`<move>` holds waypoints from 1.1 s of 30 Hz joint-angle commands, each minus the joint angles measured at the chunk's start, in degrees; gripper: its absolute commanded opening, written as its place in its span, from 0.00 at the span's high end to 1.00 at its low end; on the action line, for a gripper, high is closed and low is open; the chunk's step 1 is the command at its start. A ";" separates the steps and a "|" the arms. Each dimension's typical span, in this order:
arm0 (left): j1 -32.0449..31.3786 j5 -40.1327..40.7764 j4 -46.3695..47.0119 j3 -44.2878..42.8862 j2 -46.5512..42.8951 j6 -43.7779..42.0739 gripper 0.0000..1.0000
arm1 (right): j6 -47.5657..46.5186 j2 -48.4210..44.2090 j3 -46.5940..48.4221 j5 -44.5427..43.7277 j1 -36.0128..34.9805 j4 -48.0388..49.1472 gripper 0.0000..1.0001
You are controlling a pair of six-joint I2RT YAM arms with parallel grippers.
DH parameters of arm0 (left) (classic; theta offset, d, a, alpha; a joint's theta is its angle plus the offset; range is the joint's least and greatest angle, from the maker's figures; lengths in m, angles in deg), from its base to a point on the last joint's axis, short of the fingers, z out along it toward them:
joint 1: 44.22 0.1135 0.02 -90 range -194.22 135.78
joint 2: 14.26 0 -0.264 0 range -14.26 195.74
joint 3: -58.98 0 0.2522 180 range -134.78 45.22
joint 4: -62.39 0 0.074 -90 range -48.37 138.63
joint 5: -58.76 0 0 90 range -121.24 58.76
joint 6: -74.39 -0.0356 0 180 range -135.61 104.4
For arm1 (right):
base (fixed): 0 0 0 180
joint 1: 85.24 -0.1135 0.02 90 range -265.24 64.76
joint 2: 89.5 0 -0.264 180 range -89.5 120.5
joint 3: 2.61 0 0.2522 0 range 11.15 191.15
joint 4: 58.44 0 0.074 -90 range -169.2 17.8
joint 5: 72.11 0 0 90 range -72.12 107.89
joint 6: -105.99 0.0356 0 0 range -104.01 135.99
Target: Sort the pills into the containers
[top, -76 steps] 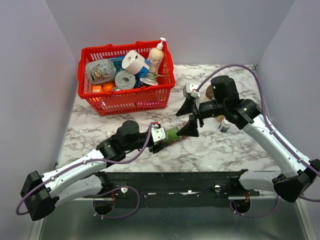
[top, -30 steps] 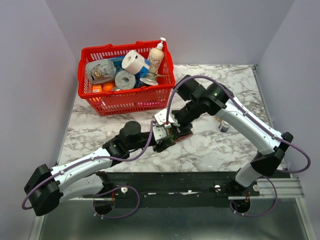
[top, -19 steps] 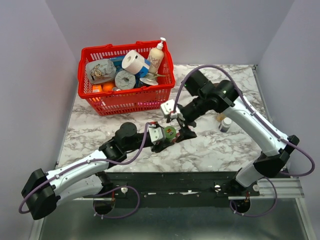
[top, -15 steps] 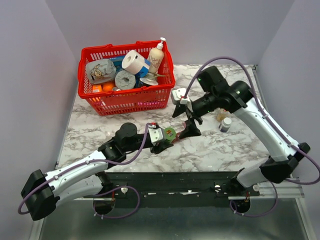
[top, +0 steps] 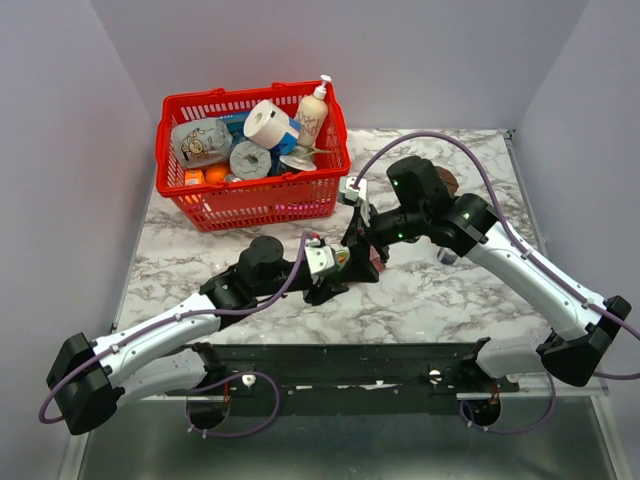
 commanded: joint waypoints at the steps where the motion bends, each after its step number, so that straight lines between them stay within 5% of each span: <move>1: -0.02 1.00 0.18 -2.16 0.46 2.57 1.00 | 4.69 0.30 -0.16 -11.10 -0.66 6.04 0.00; 6: -0.02 1.44 -0.35 -3.03 1.16 2.74 1.00 | 3.55 1.27 -0.07 -11.01 -1.63 5.26 0.01; 15: 0.16 3.11 -0.97 -2.68 0.46 3.27 1.00 | 1.17 1.71 0.10 -10.75 -2.33 2.88 0.19; 17: 0.16 3.28 -1.14 -2.68 0.19 3.53 1.00 | 0.99 1.71 0.01 -11.36 -2.42 2.71 0.35; 22: 0.42 3.72 -2.54 -3.30 -0.59 3.54 1.00 | -0.59 2.41 0.10 -12.42 -2.51 1.48 0.44; 27: 0.95 2.33 -5.00 -3.12 -2.18 0.56 1.00 | -4.27 2.68 1.24 -9.62 -2.42 -1.24 0.70; 30: 1.48 -4.61 -7.63 -2.42 -3.32 -3.22 1.00 | -16.98 3.47 4.31 -0.32 -2.42 -9.31 0.72; 33: 1.65 -11.82 -10.19 -2.24 -4.11 -7.36 1.00 | -43.15 4.52 7.30 7.69 -2.42 -23.20 0.69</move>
